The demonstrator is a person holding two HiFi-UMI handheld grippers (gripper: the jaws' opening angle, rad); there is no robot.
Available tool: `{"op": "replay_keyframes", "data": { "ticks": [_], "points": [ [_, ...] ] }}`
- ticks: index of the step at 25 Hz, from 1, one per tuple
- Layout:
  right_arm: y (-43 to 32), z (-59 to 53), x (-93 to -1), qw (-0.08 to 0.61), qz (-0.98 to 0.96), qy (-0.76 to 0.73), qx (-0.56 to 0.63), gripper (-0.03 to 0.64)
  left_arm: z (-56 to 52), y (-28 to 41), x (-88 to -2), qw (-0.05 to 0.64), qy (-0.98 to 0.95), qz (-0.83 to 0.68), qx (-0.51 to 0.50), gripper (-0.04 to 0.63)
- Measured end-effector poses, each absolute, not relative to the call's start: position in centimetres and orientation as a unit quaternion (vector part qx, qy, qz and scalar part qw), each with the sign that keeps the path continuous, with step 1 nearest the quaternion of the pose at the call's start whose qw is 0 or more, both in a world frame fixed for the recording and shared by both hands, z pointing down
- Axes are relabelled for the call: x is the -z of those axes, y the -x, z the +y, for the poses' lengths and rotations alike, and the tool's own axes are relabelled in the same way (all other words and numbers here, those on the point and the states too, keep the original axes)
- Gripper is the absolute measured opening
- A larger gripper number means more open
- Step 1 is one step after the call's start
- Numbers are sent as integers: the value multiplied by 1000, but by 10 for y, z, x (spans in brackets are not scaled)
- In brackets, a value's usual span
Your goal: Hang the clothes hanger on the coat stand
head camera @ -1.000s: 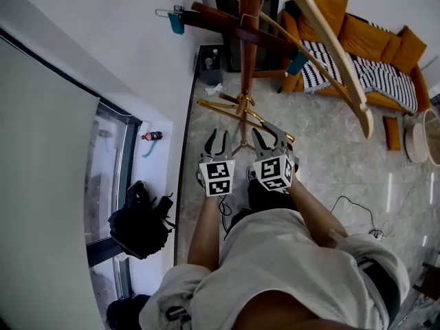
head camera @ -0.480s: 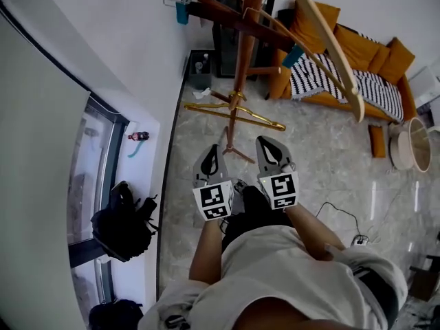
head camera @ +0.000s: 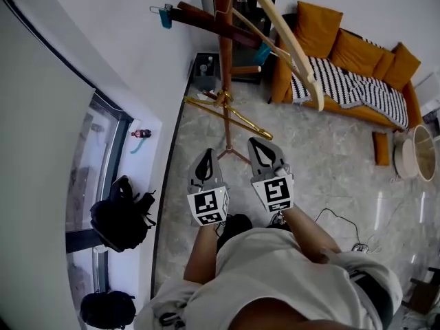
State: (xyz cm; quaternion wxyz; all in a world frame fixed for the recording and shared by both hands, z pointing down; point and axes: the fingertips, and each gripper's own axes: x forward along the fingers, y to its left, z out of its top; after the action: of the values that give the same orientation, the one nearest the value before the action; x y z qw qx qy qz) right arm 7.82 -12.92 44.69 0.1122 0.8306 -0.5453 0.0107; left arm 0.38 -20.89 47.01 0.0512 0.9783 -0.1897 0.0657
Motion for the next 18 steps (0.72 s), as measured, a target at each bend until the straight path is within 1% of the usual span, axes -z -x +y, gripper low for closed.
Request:
{"op": "replay_keyframes", "data": {
  "ticks": [6, 10, 14, 18],
  "points": [
    [-84, -63, -427, 109, -556, -824, -5, 5, -151, -15, -445, 50, -978, -194, -51, 9],
    [-92, -19, -413, 103, -556, -825, 16, 4, -104, -23, -419, 28, -980, -192, -31, 9],
    [-93, 17, -395, 98, -561, -821, 37, 5, -64, -20, -396, 4, -979, -202, -12, 9],
    [-88, 47, -386, 97, -571, -814, 49, 4, -34, -9, -390, 4, -976, -219, -7, 9]
  ]
}}
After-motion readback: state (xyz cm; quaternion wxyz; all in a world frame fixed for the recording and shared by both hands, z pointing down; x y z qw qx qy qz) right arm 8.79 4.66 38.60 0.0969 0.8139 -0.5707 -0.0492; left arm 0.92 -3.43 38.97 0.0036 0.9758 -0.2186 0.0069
